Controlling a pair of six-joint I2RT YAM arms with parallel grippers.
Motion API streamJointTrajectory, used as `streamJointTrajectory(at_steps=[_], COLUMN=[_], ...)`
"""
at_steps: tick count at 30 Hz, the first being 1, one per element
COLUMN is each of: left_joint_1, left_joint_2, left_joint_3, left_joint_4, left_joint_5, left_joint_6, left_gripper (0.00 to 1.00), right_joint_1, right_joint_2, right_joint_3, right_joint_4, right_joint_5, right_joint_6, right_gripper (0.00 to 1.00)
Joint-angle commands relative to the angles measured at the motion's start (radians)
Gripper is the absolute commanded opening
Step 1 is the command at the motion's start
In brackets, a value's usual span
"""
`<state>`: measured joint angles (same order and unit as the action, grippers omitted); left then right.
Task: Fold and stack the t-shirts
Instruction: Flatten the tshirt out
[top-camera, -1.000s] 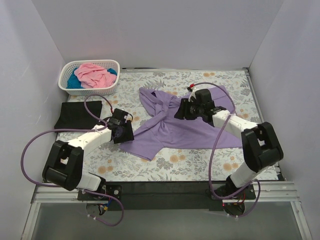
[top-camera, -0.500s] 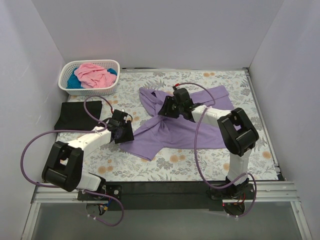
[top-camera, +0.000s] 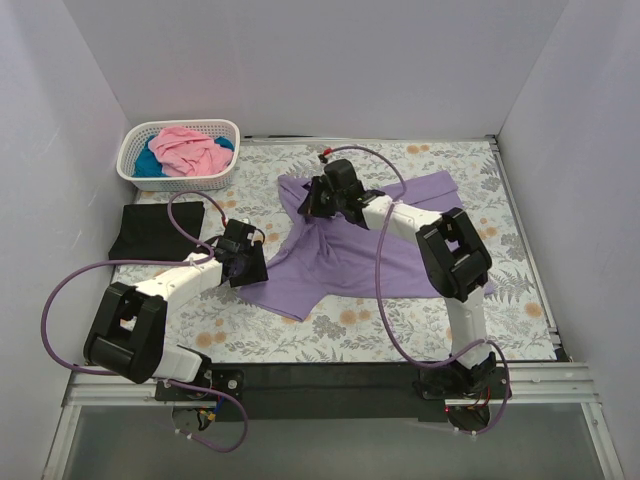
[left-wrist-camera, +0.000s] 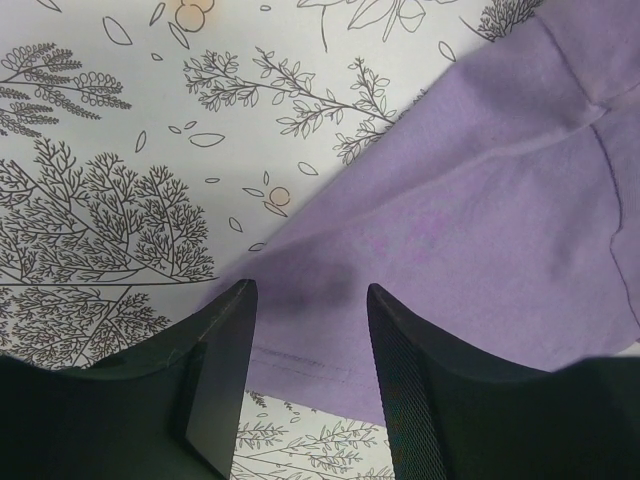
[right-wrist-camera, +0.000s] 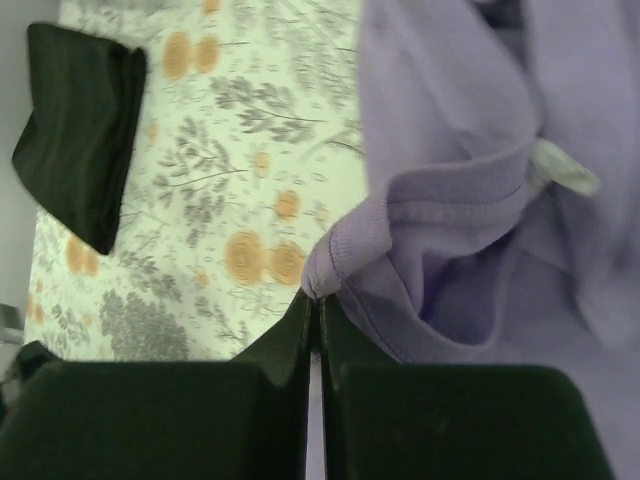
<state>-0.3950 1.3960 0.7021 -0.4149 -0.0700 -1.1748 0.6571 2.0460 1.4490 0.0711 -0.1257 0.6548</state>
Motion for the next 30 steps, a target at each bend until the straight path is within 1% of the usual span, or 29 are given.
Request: streamJointTrajectory(at_steps=[1, 3, 5, 6, 8, 9, 12, 13, 15, 16, 17, 18, 19, 20, 21, 22, 23, 25, 26, 27, 28, 30], left_joint_1=[-0.001, -0.001, -0.001, -0.001, -0.001, -0.001, -0.002, -0.001, -0.001, -0.001, -0.001, -0.001, -0.001, -0.001, -0.001, -0.002, -0.002, -0.005, -0.008, -0.014, -0.019, -0.025], left_joint_2=[-0.037, -0.038, -0.038, -0.038, -0.038, -0.038, -0.038, -0.038, -0.045, -0.049, -0.057, -0.067, -0.086, -0.097, -0.103, -0.113, -0.114, -0.100, -0.074, -0.034, -0.034, 0.032], left_joint_3=[0.004, 0.004, 0.004, 0.000, 0.002, 0.000, -0.001, -0.001, -0.001, -0.001, -0.004, -0.006, -0.006, 0.008, 0.019, 0.029, 0.058, 0.092, 0.109, 0.147, 0.163, 0.213], left_joint_4=[0.002, 0.002, 0.001, 0.001, -0.001, -0.002, -0.007, -0.009, -0.015, -0.018, -0.018, -0.019, -0.022, -0.033, -0.038, -0.041, -0.041, -0.044, -0.045, -0.045, -0.048, -0.048], left_joint_5=[-0.002, 0.002, 0.004, 0.004, 0.004, 0.004, 0.001, 0.001, -0.002, -0.001, 0.004, 0.009, 0.013, 0.038, 0.053, 0.068, 0.103, 0.162, 0.180, 0.200, 0.203, 0.211], left_joint_6=[0.004, 0.001, 0.000, -0.003, -0.005, -0.006, -0.013, -0.013, -0.017, -0.020, -0.020, -0.023, -0.023, -0.025, -0.029, -0.035, -0.039, -0.045, -0.045, -0.046, -0.046, -0.043], left_gripper=[0.47, 0.46, 0.46, 0.46, 0.46, 0.46, 0.45, 0.45, 0.42, 0.41, 0.40, 0.39, 0.34, 0.34, 0.33, 0.31, 0.31, 0.29, 0.29, 0.29, 0.29, 0.29], right_joint_1=[0.055, 0.065, 0.081, 0.087, 0.090, 0.091, 0.087, 0.078, 0.053, 0.041, 0.029, -0.002, -0.019, -0.037, -0.075, -0.095, -0.117, -0.189, -0.218, -0.275, -0.302, -0.377], right_joint_2=[0.066, 0.141, 0.221, 0.244, 0.298, 0.305, 0.275, 0.254, 0.159, 0.117, 0.026, -0.022, -0.070, -0.163, -0.209, -0.254, -0.330, -0.397, -0.453, -0.507, -0.507, -0.569], right_joint_3=[0.201, 0.279, 0.405, 0.442, 0.531, 0.547, 0.521, 0.496, 0.369, 0.316, 0.248, 0.132, 0.064, 0.007, -0.045, -0.153, -0.200, -0.330, -0.373, -0.441, -0.476, -0.525], right_joint_4=[0.041, 0.048, 0.053, 0.053, 0.052, 0.049, 0.001, -0.035, -0.063, -0.070, -0.070, -0.095, -0.109, -0.117, -0.126, -0.146, -0.157, -0.192, -0.201, -0.217, -0.220, -0.225], right_joint_5=[-0.104, -0.175, -0.232, -0.245, -0.294, -0.308, -0.308, -0.290, -0.255, -0.209, -0.184, -0.161, -0.114, -0.089, -0.066, -0.028, -0.013, 0.032, 0.046, 0.069, 0.077, 0.095], right_joint_6=[-0.073, -0.072, -0.076, -0.081, -0.081, -0.081, -0.125, -0.167, -0.204, -0.236, -0.256, -0.273, -0.290, -0.323, -0.339, -0.359, -0.388, -0.411, -0.417, -0.422, -0.426, -0.438], right_gripper=[0.01, 0.02, 0.02, 0.06, 0.15, 0.25, 0.43, 0.45, 0.49, 0.49, 0.50, 0.50, 0.50, 0.50, 0.50, 0.50, 0.50, 0.50, 0.50, 0.50, 0.50, 0.50])
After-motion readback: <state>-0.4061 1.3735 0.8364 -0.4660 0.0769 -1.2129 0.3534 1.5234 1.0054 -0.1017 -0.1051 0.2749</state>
